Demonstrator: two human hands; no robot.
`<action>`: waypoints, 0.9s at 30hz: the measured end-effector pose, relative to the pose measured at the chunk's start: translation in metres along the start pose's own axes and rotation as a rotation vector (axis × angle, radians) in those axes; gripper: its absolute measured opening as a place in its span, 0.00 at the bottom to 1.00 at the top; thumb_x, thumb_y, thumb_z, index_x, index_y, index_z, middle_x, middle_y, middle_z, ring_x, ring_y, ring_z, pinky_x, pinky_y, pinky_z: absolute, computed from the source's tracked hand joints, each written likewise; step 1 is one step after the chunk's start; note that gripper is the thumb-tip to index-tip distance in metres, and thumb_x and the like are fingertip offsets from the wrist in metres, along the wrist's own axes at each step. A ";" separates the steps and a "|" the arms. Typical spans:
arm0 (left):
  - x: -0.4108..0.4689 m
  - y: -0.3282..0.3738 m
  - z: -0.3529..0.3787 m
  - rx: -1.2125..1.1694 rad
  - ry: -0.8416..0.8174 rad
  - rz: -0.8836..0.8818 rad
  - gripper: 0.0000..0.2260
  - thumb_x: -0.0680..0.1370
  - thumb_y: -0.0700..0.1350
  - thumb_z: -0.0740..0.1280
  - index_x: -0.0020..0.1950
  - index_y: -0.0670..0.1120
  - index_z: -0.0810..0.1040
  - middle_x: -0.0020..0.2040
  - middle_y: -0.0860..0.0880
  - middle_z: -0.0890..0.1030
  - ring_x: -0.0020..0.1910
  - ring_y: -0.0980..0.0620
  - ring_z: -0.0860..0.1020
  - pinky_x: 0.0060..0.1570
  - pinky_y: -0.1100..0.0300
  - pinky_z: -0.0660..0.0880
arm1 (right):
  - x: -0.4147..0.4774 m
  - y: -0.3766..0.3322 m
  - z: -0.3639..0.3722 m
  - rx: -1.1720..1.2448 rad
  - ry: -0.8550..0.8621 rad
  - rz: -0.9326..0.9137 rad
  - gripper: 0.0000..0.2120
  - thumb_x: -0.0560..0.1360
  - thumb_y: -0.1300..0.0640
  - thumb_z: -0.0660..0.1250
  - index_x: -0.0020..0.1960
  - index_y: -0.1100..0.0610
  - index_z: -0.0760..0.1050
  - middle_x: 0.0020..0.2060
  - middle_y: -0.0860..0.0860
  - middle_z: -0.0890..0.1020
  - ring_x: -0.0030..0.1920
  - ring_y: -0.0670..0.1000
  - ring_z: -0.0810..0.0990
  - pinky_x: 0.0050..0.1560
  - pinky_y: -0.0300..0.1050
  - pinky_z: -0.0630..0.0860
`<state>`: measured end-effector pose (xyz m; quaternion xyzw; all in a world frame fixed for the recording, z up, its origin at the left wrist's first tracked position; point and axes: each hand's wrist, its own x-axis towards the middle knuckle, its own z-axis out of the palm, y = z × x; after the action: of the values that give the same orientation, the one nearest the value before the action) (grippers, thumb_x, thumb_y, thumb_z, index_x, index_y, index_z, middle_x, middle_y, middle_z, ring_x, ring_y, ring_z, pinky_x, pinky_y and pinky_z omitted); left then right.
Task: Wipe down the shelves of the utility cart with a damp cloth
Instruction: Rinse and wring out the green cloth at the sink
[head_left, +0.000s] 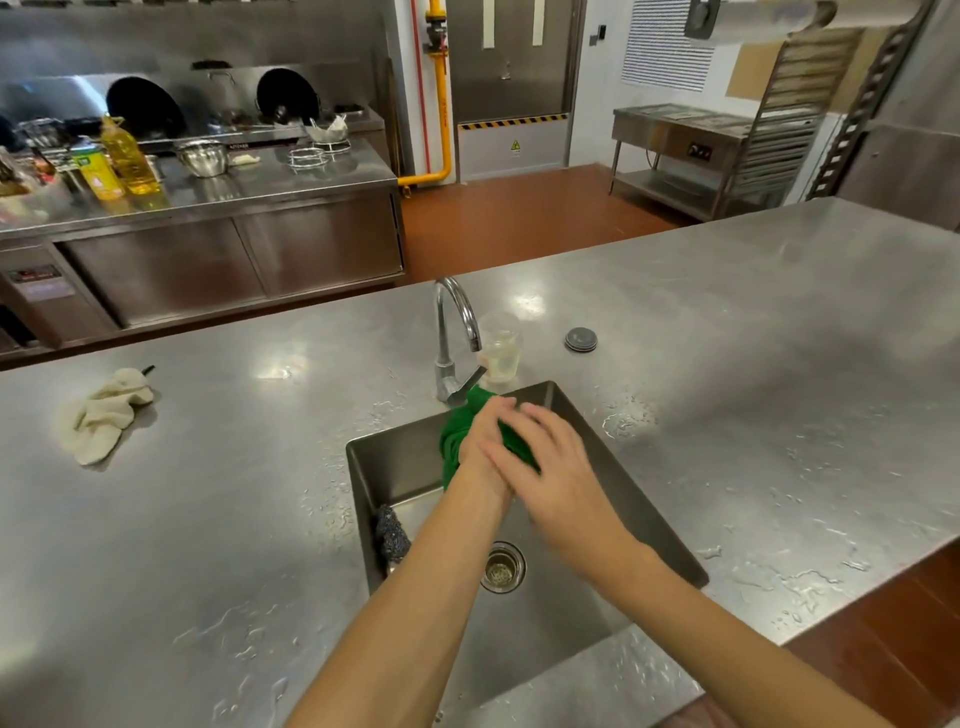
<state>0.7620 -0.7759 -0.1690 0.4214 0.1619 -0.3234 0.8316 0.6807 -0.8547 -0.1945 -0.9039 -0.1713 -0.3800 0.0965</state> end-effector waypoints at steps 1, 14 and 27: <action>-0.001 0.001 0.002 0.038 0.036 -0.036 0.12 0.80 0.50 0.63 0.42 0.44 0.74 0.28 0.48 0.79 0.34 0.50 0.77 0.37 0.56 0.73 | -0.006 -0.002 0.001 -0.039 -0.056 -0.027 0.28 0.72 0.71 0.53 0.71 0.62 0.69 0.67 0.63 0.73 0.70 0.65 0.69 0.70 0.64 0.65; 0.011 -0.016 0.026 -0.012 0.161 0.011 0.12 0.69 0.39 0.75 0.52 0.41 0.81 0.55 0.40 0.84 0.50 0.42 0.83 0.57 0.47 0.80 | 0.017 0.044 0.020 -0.307 -0.474 0.559 0.31 0.63 0.55 0.79 0.62 0.61 0.71 0.46 0.57 0.79 0.43 0.59 0.79 0.34 0.47 0.72; 0.034 -0.004 -0.005 0.224 0.191 0.120 0.15 0.66 0.35 0.77 0.52 0.36 0.84 0.47 0.39 0.86 0.42 0.43 0.84 0.39 0.52 0.80 | 0.046 0.052 0.021 0.765 -0.788 0.932 0.09 0.59 0.69 0.69 0.27 0.57 0.76 0.23 0.50 0.76 0.25 0.48 0.73 0.25 0.38 0.67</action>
<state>0.7845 -0.7875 -0.1933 0.5491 0.1778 -0.2474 0.7782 0.7443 -0.8856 -0.1783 -0.8560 0.0890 0.1413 0.4893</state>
